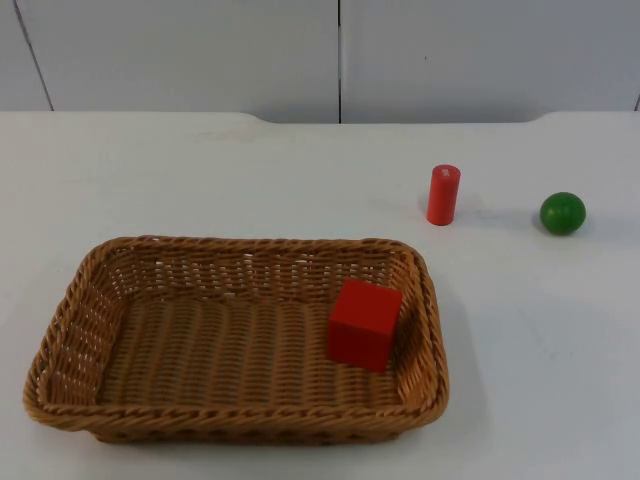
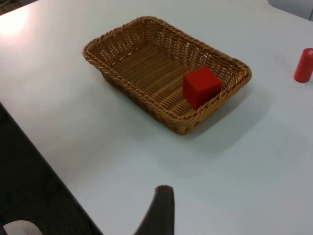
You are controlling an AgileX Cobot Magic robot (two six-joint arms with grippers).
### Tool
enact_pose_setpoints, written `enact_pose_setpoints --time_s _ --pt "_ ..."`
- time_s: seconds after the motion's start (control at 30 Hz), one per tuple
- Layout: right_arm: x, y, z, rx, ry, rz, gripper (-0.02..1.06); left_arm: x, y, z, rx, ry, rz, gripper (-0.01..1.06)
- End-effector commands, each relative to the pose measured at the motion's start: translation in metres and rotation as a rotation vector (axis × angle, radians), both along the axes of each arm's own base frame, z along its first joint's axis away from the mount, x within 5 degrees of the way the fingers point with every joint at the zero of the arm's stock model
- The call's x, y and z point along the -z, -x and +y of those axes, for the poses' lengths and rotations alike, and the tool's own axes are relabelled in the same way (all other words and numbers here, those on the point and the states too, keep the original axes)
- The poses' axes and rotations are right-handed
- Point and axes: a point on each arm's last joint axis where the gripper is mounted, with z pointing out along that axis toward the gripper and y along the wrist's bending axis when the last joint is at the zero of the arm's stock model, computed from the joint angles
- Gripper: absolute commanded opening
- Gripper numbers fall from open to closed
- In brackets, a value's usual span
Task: Pick up the basket with the left hand and place the object to the left of the red cylinder into the basket with the right hand.
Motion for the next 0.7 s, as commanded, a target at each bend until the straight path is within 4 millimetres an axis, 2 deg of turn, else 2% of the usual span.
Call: enact_pose_setpoints --time_s 0.0,0.27,0.67 --pt "0.0015 -0.0004 -0.0002 0.005 0.006 -0.002 0.76 0.0007 -0.0001 0.0065 -0.084 0.013 -0.009 1.05" --pt "0.0014 -0.0006 -0.0004 0.007 0.008 -0.004 0.76 0.001 0.0005 0.0124 -0.147 -0.007 -0.006 1.05" --pt "0.0019 -0.0007 -0.0003 0.007 0.009 -0.003 0.76 0.001 0.0004 0.0122 -0.146 -0.005 -0.007 1.05"
